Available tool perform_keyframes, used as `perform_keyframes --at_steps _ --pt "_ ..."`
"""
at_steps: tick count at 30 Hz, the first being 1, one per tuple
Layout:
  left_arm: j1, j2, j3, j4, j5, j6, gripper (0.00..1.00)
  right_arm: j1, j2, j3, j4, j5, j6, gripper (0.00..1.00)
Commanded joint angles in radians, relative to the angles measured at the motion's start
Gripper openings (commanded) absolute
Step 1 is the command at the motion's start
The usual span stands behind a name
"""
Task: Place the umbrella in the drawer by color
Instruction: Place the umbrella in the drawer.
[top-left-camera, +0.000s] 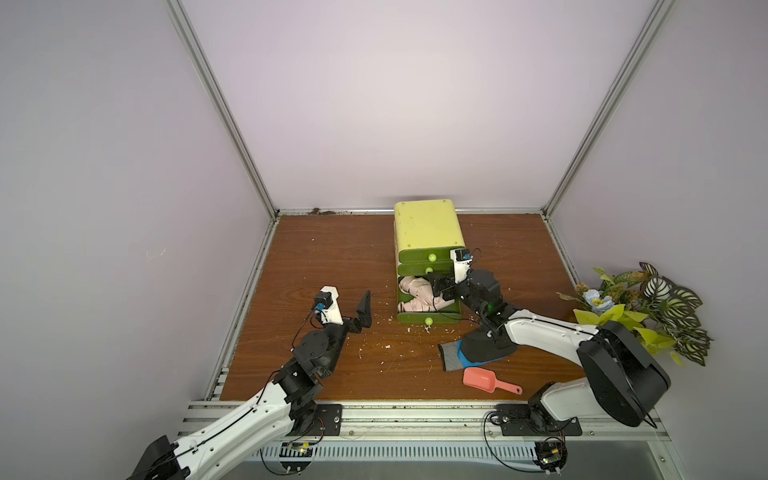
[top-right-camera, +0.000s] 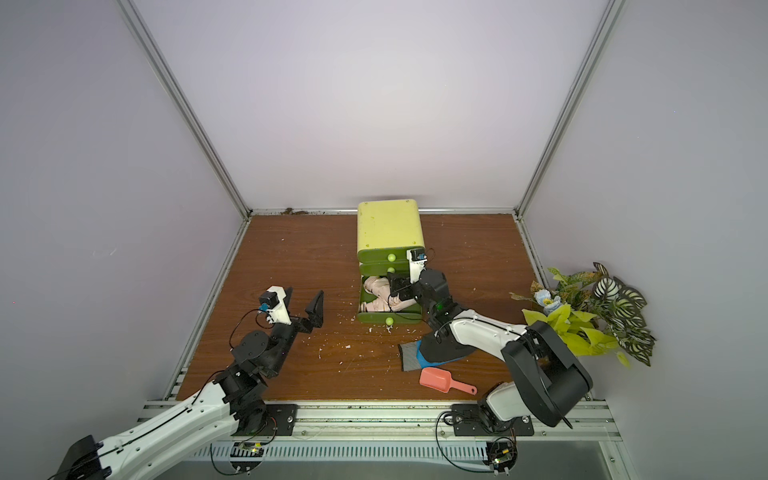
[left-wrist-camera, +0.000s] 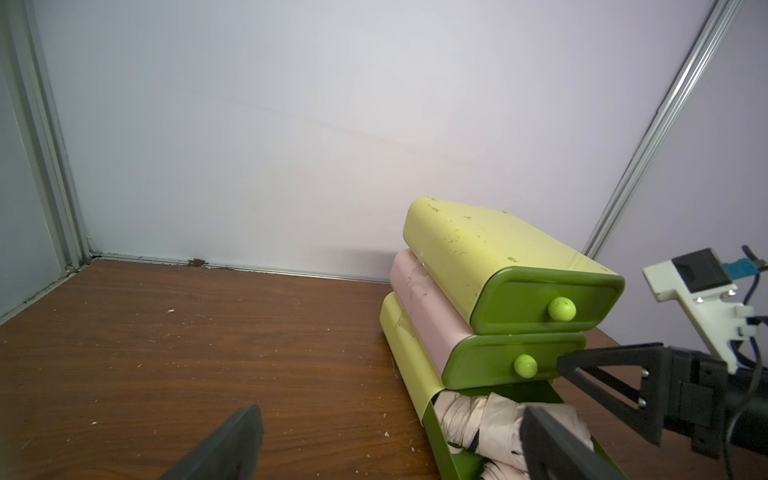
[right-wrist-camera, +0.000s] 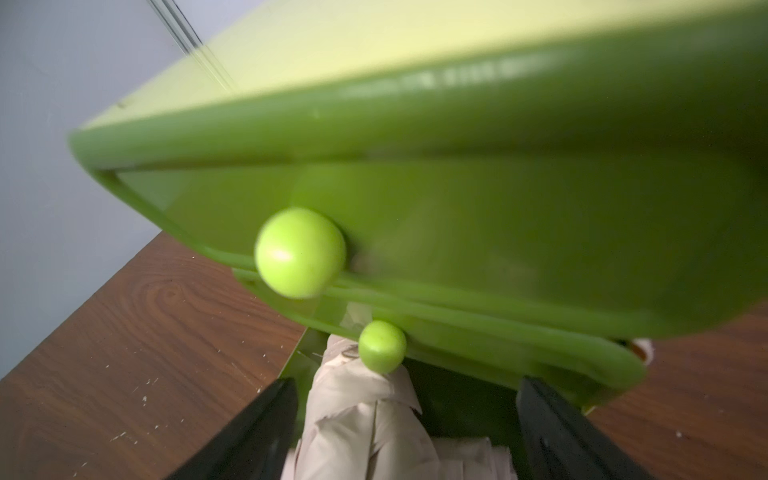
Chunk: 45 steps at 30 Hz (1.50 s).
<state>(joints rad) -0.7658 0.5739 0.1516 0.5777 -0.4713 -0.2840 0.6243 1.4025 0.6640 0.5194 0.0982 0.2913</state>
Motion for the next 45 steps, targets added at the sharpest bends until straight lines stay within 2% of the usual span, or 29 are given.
perform_keyframes --at_steps 1,4,7,11,12,13,20,25,34,40,45 --pt "0.002 -0.011 0.025 0.01 0.009 -0.009 0.99 0.0 -0.067 0.072 -0.28 0.071 -0.13 0.89" --pt "0.002 -0.014 0.022 0.011 0.007 -0.012 0.99 0.005 -0.087 0.132 -0.428 0.058 -0.157 0.83" --pt "0.003 -0.013 0.022 0.011 0.009 -0.015 0.99 0.028 -0.077 0.166 -0.517 0.005 -0.109 0.72" --pt "0.002 -0.008 0.023 0.013 0.012 -0.02 0.99 0.073 -0.085 0.135 -0.483 -0.085 -0.02 0.47" --pt "0.002 -0.008 0.023 0.01 0.013 -0.022 0.99 0.079 -0.09 0.12 -0.454 -0.107 0.007 0.37" --pt "0.002 -0.009 0.025 0.009 0.013 -0.025 0.99 0.085 -0.092 0.114 -0.439 -0.125 0.03 0.32" --pt "0.002 -0.015 0.029 -0.001 0.022 -0.029 0.99 0.122 -0.045 0.142 -0.485 -0.126 0.073 0.31" --pt "0.002 -0.003 0.029 0.005 0.02 -0.032 0.99 0.124 -0.025 0.086 -0.388 -0.103 0.078 0.31" --pt "0.002 0.007 0.031 0.004 0.014 -0.024 0.99 -0.003 0.131 0.134 -0.322 -0.023 -0.011 0.3" --pt "0.002 0.014 0.03 0.005 0.005 -0.018 0.99 -0.026 0.227 0.218 -0.351 0.068 -0.085 0.31" --pt "0.002 0.033 0.031 0.013 0.005 -0.015 0.99 -0.026 0.246 0.249 -0.374 0.129 -0.127 0.33"
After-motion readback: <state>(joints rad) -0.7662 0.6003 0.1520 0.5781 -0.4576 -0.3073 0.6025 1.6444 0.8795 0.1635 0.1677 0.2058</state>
